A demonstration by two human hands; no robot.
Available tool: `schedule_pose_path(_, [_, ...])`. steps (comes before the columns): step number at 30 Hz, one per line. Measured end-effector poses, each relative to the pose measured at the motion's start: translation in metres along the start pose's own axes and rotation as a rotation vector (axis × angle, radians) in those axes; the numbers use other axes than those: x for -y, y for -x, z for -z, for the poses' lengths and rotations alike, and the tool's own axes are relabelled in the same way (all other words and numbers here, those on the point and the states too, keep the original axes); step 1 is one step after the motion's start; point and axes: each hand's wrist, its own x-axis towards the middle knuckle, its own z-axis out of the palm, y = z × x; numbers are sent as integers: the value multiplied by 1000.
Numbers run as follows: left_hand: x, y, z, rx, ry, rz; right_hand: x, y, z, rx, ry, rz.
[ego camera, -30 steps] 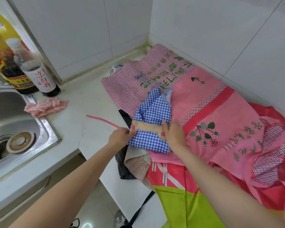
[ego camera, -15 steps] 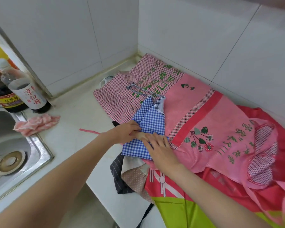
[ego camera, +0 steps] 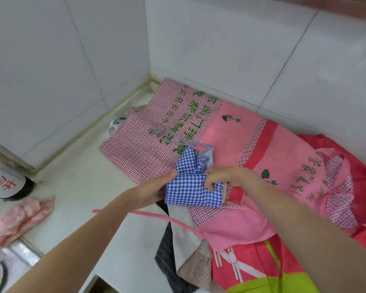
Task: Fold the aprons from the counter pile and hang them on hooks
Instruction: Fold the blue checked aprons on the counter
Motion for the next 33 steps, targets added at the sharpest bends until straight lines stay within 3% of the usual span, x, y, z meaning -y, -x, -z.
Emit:
schedule_pose_path(5, [3,-20,-3,-280,-597,-236,-3,-7,0,-168,-133,-54])
schedule_pose_path(7, [0,-28,0,-335,-601,-247,-4,-3,-5,-345,139,8])
schedule_pose_path(10, [-8,-39,5,-282,-535,-138,-14,2,-30,-875,775,189])
schedule_pose_path(12, [-13,-43,6,-260,-470,-77,-26,-2,-52,-1005,969,346])
schedule_pose_path(16, [-17,-45,5,-279,-560,-63,-38,-13,-71,-848,986,330])
schedule_pose_path(19, [-20,-33,6,-453,-1114,-301,-27,-15,-62,-766,873,269])
schedule_pose_path(21, [-20,-24,8,-367,-1466,-485,-19,-9,-46,-689,749,303])
schedule_pose_path(23, [-20,-22,9,-180,-1674,-543,-9,0,-28,-575,592,316])
schedule_pose_path(25, [-22,-25,11,-167,-1714,-595,0,11,-11,-480,510,300])
schedule_pose_path(29, [-37,-28,6,-182,-1786,-651,12,24,12,-464,268,244])
schedule_pose_path(33, [-46,-32,3,-118,-1858,-656,37,-2,31,-597,344,179])
